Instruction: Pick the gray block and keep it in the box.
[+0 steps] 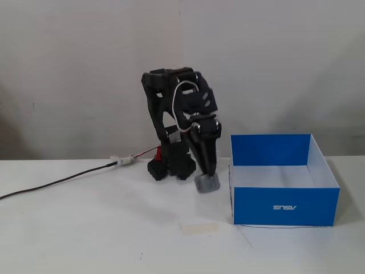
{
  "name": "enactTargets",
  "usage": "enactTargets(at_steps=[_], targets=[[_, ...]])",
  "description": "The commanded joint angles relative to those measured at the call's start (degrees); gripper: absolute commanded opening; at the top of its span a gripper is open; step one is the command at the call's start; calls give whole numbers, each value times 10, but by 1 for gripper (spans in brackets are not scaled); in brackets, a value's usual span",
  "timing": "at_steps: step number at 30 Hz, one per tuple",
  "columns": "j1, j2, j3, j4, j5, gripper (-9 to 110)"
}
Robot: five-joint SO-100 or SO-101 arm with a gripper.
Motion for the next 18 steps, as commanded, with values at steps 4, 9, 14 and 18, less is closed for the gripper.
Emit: enactTargets(at_steps=[4,9,14,18], targets=[[-112,44,-149,78,4,0],[-276,43,-141,106,5,0],[-341,-7,-117,106,6,15],[-330,-22,-78,56,6,23]])
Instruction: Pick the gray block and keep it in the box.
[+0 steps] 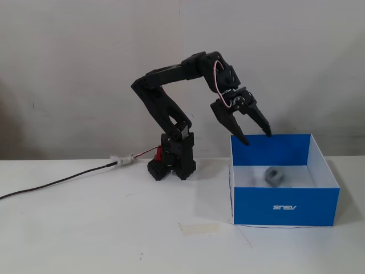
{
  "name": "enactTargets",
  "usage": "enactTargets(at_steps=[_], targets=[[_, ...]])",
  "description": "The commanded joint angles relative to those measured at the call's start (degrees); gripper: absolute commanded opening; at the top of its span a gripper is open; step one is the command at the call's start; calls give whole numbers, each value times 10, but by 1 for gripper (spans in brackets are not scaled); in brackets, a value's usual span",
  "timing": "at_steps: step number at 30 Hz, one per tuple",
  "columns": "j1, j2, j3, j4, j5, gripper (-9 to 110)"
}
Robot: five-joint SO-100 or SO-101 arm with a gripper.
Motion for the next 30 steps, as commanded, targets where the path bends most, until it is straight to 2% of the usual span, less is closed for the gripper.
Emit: enactTargets(at_steps=[1,3,5,7,13,18,23,26,30], targets=[[24,0,-11,-18,6,21],[90,4,-25,-19,6,12],[163,6,-20,-25,4,9],[251,6,-11,-45,5,0],[470,5,54,-137,-2,0],[582,10,122,-225,-7,0],[621,78,254,-352,-26,0],[618,171,330,-371,-28,0],[586,417,487,-370,-37,0]])
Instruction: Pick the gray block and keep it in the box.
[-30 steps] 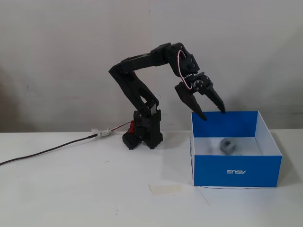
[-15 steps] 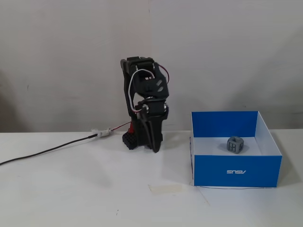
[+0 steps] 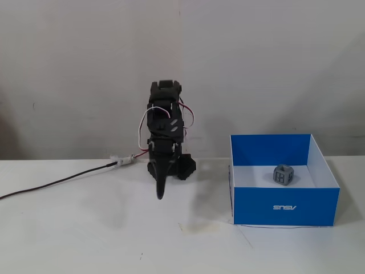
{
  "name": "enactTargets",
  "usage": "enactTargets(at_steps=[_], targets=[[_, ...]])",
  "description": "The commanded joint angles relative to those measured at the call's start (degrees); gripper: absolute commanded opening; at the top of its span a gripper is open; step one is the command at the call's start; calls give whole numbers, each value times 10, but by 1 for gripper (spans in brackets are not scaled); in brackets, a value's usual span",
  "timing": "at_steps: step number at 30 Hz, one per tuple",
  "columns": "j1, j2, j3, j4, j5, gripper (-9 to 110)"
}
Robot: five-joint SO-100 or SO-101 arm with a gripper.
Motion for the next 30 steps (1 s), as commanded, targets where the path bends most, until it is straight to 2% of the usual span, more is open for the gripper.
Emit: enactTargets(at_steps=[1,7,12,21,22,30], targets=[[-17,135,43,16,-12,0],[10,219,114,42,-30,0],[18,410,207,113,-60,0],[41,414,207,128,-54,0],[42,415,207,128,-54,5],[42,415,207,128,-54,1]])
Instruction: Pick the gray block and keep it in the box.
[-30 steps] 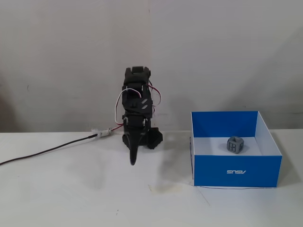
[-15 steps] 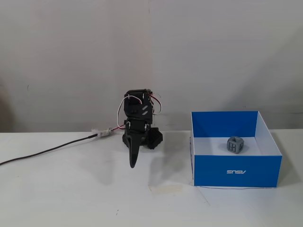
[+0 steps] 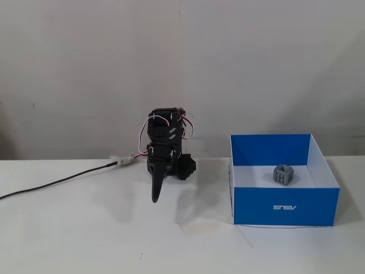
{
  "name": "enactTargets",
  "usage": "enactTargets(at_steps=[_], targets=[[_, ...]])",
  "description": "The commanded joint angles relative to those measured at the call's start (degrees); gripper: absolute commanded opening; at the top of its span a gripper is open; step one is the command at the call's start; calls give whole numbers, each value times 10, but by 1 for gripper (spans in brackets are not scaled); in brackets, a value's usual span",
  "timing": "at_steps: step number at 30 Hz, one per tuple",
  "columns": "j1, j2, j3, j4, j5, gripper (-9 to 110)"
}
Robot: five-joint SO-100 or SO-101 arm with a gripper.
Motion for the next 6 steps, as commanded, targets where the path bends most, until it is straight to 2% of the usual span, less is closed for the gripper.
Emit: enactTargets(at_steps=[1,6], targets=[[-4,98,8,4,4,0],[-4,98,8,4,4,0]])
